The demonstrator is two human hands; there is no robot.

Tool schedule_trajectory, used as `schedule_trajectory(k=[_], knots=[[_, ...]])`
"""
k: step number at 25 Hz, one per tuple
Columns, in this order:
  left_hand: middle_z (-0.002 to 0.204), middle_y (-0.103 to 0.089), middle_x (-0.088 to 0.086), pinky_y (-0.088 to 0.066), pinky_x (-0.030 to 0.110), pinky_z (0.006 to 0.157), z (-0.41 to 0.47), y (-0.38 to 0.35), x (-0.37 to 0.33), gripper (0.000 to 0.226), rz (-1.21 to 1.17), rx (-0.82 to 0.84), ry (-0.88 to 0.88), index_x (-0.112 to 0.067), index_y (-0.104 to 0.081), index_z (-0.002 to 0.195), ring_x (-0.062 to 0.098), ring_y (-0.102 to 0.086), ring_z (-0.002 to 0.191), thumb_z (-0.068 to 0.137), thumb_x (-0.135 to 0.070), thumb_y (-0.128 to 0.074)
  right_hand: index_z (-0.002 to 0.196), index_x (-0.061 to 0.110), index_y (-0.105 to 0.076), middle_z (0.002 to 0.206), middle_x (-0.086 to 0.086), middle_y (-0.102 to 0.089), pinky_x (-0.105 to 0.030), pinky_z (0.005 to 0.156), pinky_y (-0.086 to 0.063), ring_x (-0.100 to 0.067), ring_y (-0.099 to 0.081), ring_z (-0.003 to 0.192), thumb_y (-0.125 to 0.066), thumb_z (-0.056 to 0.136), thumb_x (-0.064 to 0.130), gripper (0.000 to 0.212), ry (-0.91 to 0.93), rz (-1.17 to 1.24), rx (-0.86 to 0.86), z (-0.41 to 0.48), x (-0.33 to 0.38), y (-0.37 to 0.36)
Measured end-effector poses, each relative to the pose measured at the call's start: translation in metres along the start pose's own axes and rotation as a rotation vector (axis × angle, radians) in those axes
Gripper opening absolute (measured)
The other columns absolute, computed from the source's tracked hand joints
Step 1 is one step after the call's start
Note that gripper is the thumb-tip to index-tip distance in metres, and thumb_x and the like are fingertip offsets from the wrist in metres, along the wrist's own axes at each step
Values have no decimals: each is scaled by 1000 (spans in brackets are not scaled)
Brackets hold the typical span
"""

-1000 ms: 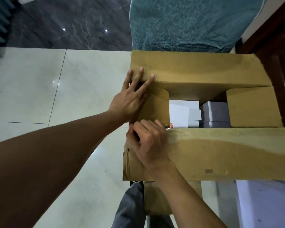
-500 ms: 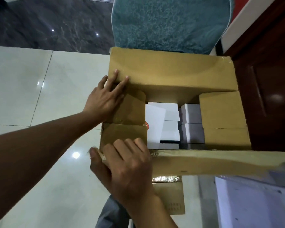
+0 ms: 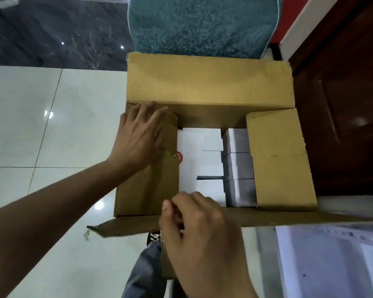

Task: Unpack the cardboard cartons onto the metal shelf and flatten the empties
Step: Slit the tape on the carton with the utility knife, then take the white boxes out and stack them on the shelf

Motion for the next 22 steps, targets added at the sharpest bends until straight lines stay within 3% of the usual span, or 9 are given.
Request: schedule_trajectory(k=[2, 3, 6, 10, 13, 15, 18, 22], knots=[[157, -34, 11, -32, 55, 110, -11, 1, -24, 55, 14, 34, -55, -22, -38, 149, 38, -31, 143, 99, -44, -31, 72, 33, -54, 63, 14, -54, -13, 48, -23, -5, -48, 55, -39, 94, 47, 30, -86, -71, 117, -3, -18, 7], [158, -33, 11, -31, 55, 112, -17, -2, -33, 57, 43, 60, -86, -22, -38, 150, 37, -29, 145, 99, -46, -30, 78, 33, -52, 69, 14, -55, -15, 50, -29, -4, -51, 60, -34, 98, 48, 31, -119, -98, 211, -3, -24, 8], [159, -34, 14, -29, 55, 114, -32, -17, -51, 57, 129, 123, -144, -19, -41, 149, 39, -29, 146, 99, -45, -31, 94, 33, -44, 90, 11, -54, -22, 72, -43, -4, -54, 83, -25, 105, 52, 29, -169, -36, 336, -10, -44, 19], [159, -35, 14, -28, 55, 116, -46, -33, -60, 60, 148, 158, -128, -18, -43, 148, 40, -27, 148, 99, -46, -24, 110, 31, -51, 116, 11, -54, -28, 87, -40, -9, -51, 108, -36, 106, 41, 18, -206, -176, 461, -22, -67, 14], [162, -31, 11, -23, 55, 119, -54, -42, -65, 61, 144, 172, -110, -19, -41, 151, 38, -20, 151, 101, -49, -20, 125, 28, -51, 128, 7, -48, -30, 92, -40, -14, -46, 120, -43, 104, 33, 23, -205, -219, 557, -35, -88, -3], [164, -25, 9, -18, 56, 121, -58, -49, -69, 62, 141, 186, -111, -20, -38, 153, 37, -14, 153, 102, -50, -18, 130, 31, -50, 129, 8, -47, -27, 90, -40, -12, -46, 119, -46, 103, 34, 28, -196, -201, 562, -42, -99, -12], [165, -20, 8, -15, 57, 122, -62, -58, -72, 64, 160, 207, -126, -21, -35, 155, 35, -8, 154, 102, -52, -16, 119, 31, -56, 115, 11, -52, -20, 78, -34, -9, -52, 105, -51, 100, 37, 20, -169, -151, 483, -42, -105, -17], [164, -23, 10, -14, 59, 121, -64, -66, -70, 65, 242, 241, -133, -17, -41, 152, 38, -6, 153, 102, -51, -16, 112, 31, -53, 106, 13, -49, -21, 81, -31, -6, -46, 98, -43, 104, 39, 15, -121, -107, 470, -40, -115, -21]])
Point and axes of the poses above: each hand's wrist, its own z-axis towards the middle knuckle, its own y-axis out of the back of the hand, x = y × z, the point moved 6 cm from there along z, towards the middle knuckle
